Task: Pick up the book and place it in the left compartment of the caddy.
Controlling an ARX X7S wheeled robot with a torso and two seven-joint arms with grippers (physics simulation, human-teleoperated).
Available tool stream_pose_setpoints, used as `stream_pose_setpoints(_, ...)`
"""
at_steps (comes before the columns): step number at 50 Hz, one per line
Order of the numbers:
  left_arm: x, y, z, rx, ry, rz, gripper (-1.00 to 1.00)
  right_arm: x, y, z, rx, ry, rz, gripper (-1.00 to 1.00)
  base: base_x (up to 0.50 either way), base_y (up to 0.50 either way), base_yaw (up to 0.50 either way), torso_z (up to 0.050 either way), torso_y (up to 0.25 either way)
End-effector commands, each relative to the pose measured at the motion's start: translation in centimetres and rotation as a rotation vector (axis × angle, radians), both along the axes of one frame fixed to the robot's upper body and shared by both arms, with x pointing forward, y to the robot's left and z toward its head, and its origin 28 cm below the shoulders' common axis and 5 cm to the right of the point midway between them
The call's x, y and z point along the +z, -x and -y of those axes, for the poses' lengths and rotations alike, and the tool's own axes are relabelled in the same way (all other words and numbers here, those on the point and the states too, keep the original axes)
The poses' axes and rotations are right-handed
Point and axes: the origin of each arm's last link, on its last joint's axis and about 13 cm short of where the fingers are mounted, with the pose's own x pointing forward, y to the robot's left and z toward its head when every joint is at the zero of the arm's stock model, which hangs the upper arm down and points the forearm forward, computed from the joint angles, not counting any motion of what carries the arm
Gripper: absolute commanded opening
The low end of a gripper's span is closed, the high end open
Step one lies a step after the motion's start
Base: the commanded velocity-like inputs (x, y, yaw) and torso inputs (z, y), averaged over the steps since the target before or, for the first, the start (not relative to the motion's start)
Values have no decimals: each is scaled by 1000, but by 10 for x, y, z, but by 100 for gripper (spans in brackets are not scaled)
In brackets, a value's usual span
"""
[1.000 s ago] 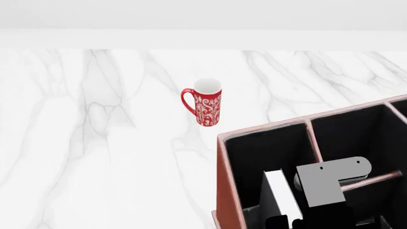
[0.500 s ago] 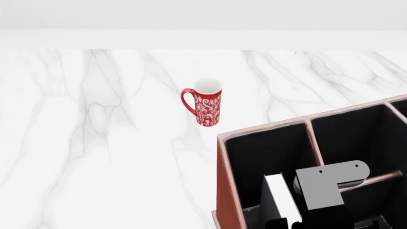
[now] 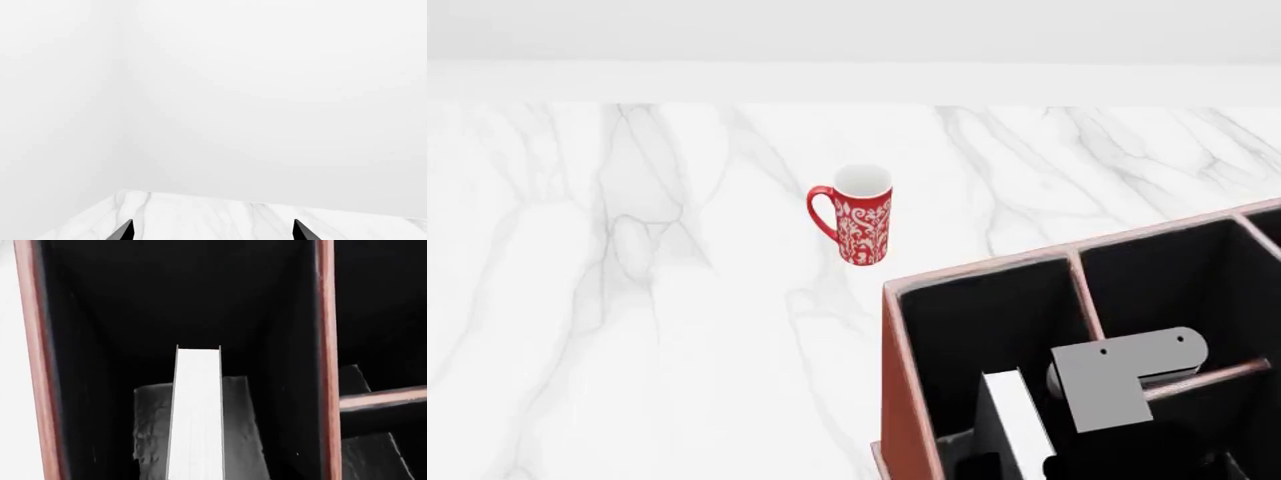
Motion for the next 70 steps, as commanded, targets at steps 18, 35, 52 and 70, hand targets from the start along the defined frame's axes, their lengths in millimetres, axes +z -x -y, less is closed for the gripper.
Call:
stream_pose_setpoints(18,1,1,0,-3,0,3,100,32,13,-6,18,27,131,100,0,0,0,0,0)
stream_pose_setpoints(35,2,3,1,-7,0,9,100,56,25,-14,24,15,239,100,0,0,0,0,0)
stream_pose_setpoints(52,4,6,2,-16,9,39,100,66,41,-16,-42,-16,366,100,0,0,0,0,0)
stream_pose_setpoints(70,8,18,8,-54,24,75,100,69,63,-28,-42,7,476,100,0,0,0,0,0)
